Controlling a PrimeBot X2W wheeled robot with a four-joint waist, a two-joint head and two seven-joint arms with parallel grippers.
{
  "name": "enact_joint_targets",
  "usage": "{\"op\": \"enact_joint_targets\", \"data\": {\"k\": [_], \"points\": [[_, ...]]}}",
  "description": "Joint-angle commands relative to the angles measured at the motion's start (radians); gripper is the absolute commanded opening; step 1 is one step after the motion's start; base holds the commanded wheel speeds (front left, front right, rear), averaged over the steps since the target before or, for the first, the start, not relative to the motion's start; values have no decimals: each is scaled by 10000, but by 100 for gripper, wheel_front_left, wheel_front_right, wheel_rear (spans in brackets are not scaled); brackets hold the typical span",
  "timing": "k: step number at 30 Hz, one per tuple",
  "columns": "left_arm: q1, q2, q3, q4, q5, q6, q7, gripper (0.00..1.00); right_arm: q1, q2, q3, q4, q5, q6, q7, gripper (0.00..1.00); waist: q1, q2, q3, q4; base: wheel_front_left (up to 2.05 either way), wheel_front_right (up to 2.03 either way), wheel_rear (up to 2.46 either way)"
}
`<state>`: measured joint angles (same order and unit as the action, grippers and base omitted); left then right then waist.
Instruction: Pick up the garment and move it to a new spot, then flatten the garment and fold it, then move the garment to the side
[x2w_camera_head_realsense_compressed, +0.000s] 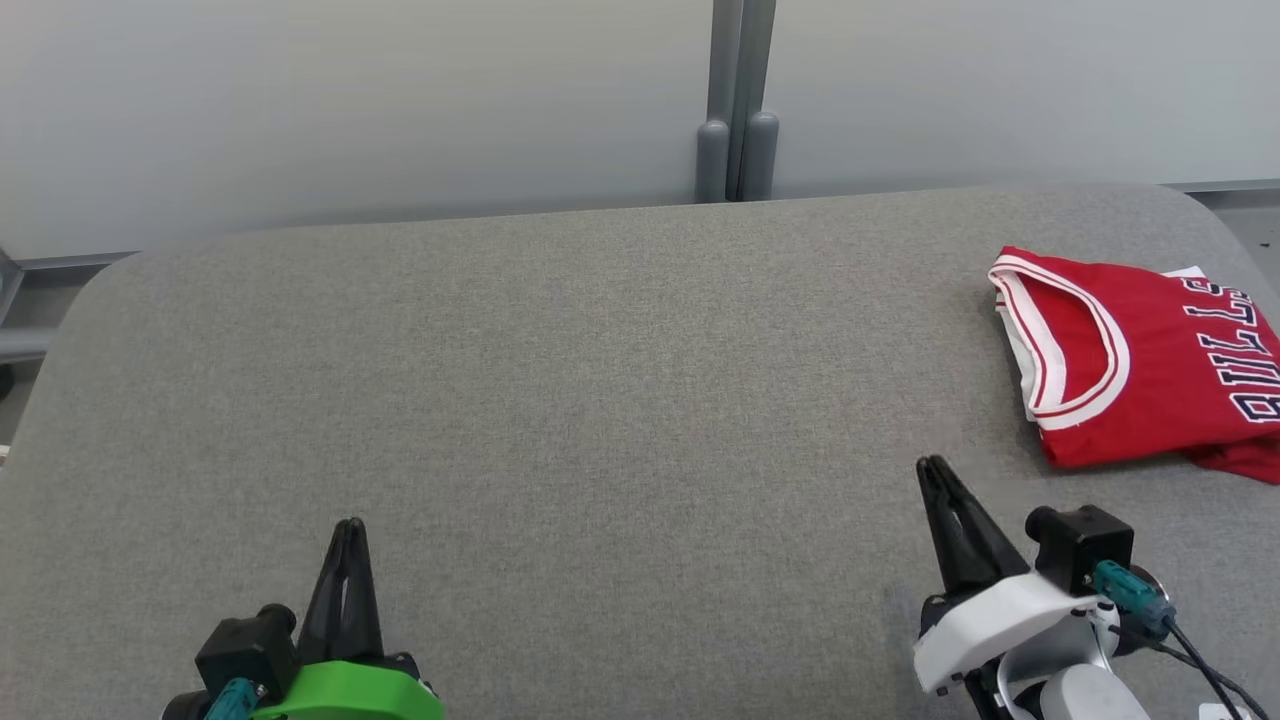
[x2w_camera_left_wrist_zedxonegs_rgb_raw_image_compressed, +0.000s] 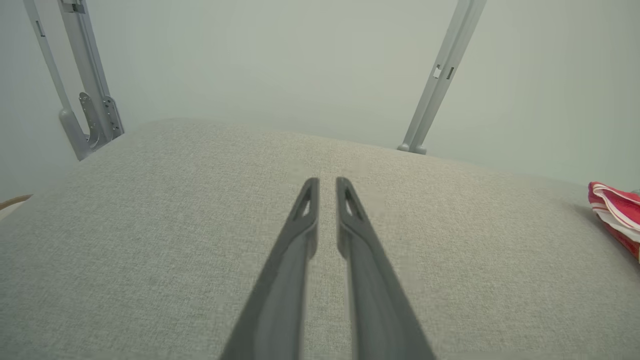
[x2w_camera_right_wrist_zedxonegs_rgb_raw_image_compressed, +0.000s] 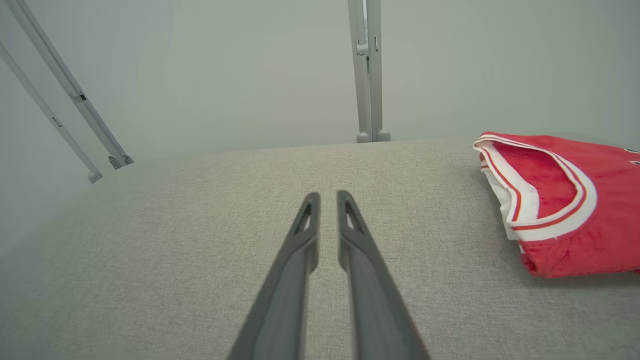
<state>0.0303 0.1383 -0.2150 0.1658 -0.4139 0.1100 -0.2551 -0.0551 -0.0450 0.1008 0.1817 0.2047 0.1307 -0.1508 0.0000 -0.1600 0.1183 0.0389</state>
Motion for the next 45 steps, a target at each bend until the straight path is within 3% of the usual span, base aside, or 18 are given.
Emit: {"op": "enact_joint_targets", "data": {"k": [1,5,12,45], "points": [[-1,-11,7,68,-68,-9,21,0,27,3,-15,69,75,0,19,0,0,0,1,-2,0,0,0],[-226,-72,224,146,-897,-89,276,0,-141,-1,-234,218,1031,0,233,0,0,18,-4,-18,0,0,0],[-491,-138,455,299,-1825,-235,549,0,-343,-6,-469,404,2097,0,460,0,0,0,36,-37,0,0,0],[-1820,-440,1487,1304,-5945,-1045,1778,0,-1178,-34,-1519,1182,6835,1,1484,0,0,0,141,-140,0,0,0]]}}
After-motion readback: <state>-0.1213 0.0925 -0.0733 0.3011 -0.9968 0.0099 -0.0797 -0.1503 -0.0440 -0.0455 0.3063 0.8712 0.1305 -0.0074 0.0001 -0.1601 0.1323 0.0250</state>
